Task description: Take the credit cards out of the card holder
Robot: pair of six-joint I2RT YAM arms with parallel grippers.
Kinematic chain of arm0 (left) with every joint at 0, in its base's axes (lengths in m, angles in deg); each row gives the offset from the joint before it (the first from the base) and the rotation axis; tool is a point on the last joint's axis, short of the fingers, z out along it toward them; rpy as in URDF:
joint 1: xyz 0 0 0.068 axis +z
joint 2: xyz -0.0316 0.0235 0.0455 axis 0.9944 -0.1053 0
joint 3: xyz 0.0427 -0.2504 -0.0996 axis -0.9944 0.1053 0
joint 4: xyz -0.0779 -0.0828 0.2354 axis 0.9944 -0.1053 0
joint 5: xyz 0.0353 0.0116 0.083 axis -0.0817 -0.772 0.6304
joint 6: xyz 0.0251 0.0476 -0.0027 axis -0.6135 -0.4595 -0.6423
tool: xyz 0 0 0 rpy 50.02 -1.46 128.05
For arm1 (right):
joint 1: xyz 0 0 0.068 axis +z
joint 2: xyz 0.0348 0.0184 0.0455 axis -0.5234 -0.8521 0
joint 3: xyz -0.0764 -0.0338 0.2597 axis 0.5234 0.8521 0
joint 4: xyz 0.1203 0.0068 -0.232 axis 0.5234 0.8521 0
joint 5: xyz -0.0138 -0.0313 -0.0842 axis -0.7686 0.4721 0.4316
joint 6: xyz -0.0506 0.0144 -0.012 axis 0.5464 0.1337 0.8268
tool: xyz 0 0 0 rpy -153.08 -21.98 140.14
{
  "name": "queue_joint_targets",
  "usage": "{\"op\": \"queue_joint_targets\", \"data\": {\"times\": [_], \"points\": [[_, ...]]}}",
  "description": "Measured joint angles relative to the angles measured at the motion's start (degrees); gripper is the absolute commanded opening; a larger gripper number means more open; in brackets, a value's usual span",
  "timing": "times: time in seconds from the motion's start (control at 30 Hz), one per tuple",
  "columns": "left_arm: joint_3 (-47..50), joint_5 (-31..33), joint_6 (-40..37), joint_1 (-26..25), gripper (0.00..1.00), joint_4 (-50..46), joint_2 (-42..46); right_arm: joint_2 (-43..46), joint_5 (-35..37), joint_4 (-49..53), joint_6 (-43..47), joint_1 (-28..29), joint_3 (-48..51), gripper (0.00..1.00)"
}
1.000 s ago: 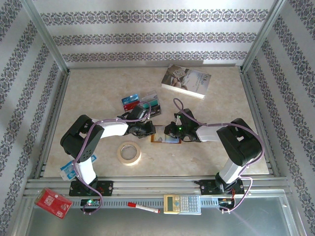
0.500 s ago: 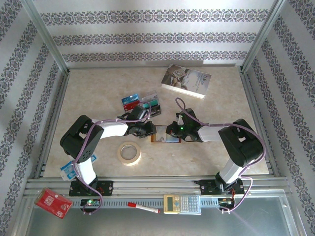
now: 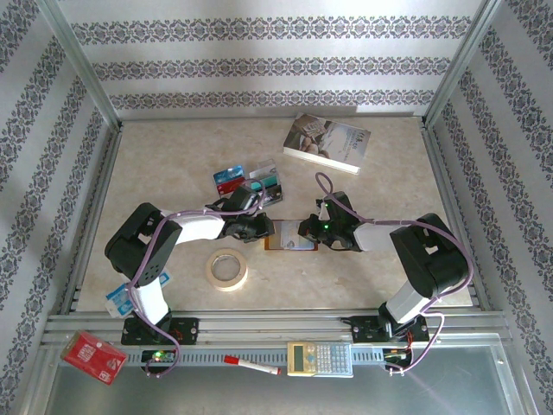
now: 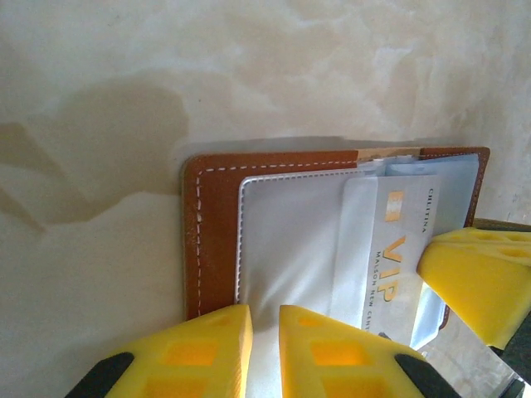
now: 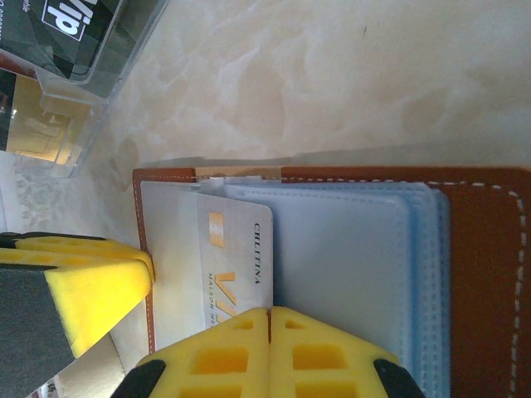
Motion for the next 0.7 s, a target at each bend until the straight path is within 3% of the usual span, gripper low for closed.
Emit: {"op": "queue_joint_targets", "data": {"times": [0.33, 0.57, 0.7], "points": [[-2.64, 3.3, -0.13, -1.99, 0.2, -3.43, 5.44, 0.0, 0.02, 0.02, 0.0, 0.0, -0.02, 0.0], [-4.39, 1.68, 0.39, -3.21, 0.14, -1.99, -0.13, -0.02, -0.04, 0.02, 0.0, 0.0, -0.04, 0.01], [-4.39, 1.66, 0.35, -3.39, 0.14, -2.4, -2.56, 0.0, -1.18, -0.24, -0.02, -0.02, -0.04, 0.08]]}}
